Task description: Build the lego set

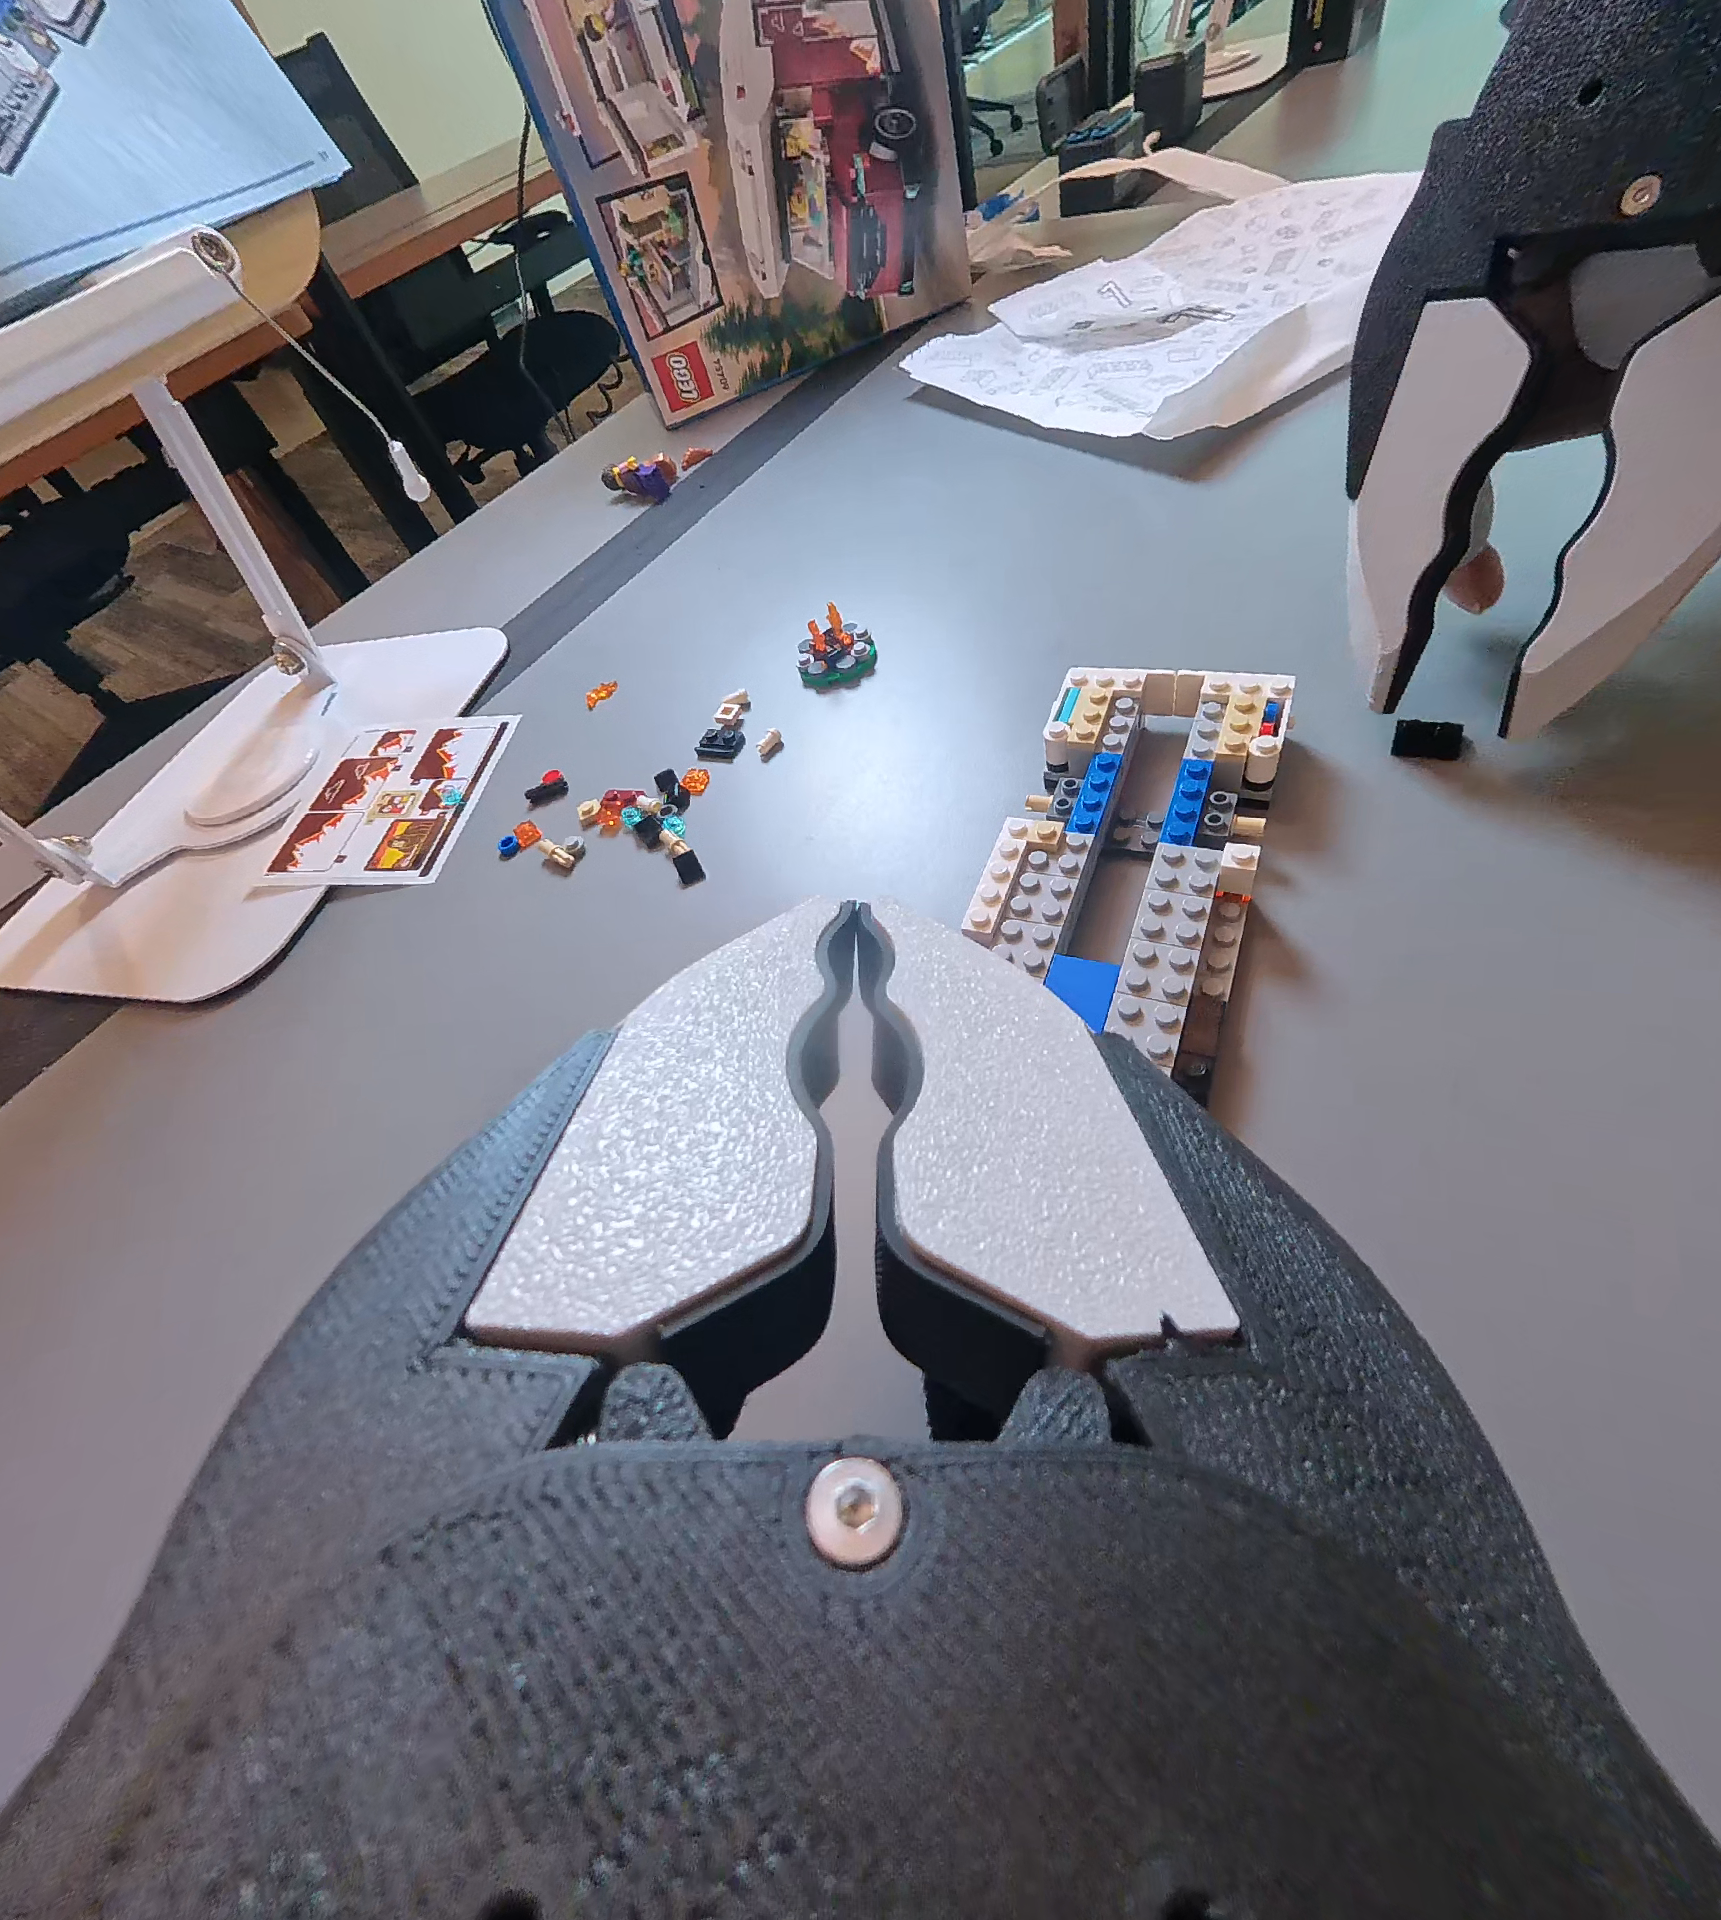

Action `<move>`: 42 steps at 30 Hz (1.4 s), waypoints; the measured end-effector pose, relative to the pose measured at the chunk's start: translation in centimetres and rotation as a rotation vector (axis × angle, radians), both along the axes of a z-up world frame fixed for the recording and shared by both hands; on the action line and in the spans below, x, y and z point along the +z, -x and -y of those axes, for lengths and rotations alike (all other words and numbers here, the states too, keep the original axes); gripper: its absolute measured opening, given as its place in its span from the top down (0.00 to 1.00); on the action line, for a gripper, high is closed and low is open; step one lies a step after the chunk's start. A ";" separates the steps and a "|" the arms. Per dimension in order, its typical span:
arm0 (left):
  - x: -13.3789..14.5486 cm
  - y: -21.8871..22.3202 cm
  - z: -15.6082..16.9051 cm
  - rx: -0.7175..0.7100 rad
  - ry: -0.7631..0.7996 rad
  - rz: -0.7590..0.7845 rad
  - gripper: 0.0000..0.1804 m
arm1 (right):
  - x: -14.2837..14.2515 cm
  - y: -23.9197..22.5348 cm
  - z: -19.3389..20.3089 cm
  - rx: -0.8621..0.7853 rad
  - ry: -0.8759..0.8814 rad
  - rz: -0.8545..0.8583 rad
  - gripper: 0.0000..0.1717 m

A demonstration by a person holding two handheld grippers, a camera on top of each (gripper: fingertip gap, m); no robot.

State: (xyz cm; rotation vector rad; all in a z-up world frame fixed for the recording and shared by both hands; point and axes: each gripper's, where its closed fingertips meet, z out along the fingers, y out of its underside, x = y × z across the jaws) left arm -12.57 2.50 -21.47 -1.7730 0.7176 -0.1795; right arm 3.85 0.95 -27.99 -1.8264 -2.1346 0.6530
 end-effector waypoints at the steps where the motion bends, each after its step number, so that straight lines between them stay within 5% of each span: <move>1: 0.0 -0.1 0.0 -0.004 0.001 0.002 1.00 | 0.0 -0.1 0.0 0.004 -0.004 -0.007 0.85; 7: -0.3 -0.6 0.2 -0.033 0.012 -0.001 0.99 | -0.4 0.0 0.3 0.051 -0.007 -0.025 0.85; 14: -3.0 -1.9 1.1 -0.126 0.221 0.047 0.73 | -0.5 -0.1 0.2 0.092 -0.030 -0.025 0.91; 27: -4.9 -2.4 1.5 -0.160 0.326 0.038 0.59 | -0.4 0.2 0.0 0.101 -0.014 -0.065 0.82; 42: -5.7 -2.4 1.7 -0.166 0.351 0.008 0.58 | 0.7 0.2 0.9 0.127 0.009 -0.134 0.79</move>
